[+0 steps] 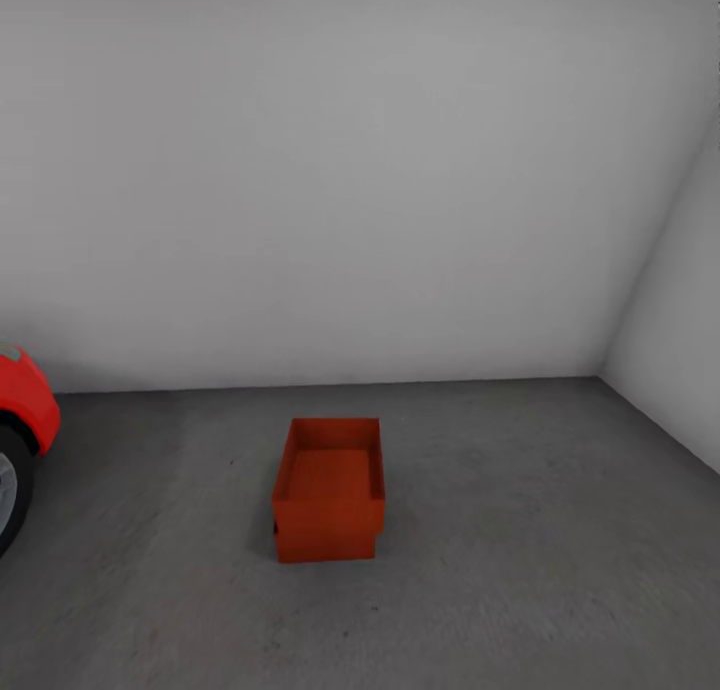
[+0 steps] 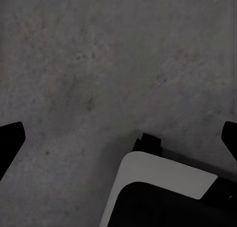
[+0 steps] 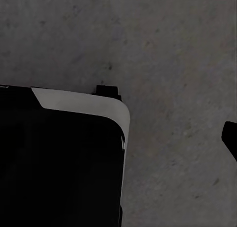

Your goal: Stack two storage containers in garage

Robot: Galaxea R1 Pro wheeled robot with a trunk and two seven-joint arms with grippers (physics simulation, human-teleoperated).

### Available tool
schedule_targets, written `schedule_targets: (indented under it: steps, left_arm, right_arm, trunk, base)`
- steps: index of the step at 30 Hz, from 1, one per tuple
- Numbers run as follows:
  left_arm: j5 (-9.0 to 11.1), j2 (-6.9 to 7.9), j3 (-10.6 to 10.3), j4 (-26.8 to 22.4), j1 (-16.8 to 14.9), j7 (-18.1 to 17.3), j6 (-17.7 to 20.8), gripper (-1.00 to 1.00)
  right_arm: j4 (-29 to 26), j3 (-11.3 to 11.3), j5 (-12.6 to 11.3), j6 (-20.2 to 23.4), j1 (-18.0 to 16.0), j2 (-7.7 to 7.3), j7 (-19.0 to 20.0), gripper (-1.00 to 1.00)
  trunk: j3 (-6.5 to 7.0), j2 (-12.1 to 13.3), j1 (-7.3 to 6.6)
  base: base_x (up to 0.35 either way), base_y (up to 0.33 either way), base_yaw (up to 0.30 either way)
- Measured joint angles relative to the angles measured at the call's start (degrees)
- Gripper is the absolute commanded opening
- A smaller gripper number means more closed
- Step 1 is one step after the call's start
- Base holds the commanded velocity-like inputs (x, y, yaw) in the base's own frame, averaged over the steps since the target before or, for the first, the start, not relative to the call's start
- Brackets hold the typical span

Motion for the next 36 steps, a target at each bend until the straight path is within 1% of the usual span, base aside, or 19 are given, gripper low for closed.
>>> schedule_targets:
  steps: [30,36]
  left_arm:
    - [0.19,-0.01,0.02,0.08,0.03,0.01,0.09,1.0]
    - [0.15,-0.34,0.03,0.08,0.96,-0.06,0.2,1.0]
  right_arm:
    - [0.03,0.0,0.03,0.0,0.0,-0.06,0.0,1.0]
    - [0.03,0.0,0.05,0.0,0.0,-0.06,0.0,1.0]
  trunk:
    - [2.78,0.0,0.0]
    - [3.34,0.0,0.0]
  base:
    - [0.0,0.0,0.0]
    - [0.0,0.0,0.0]
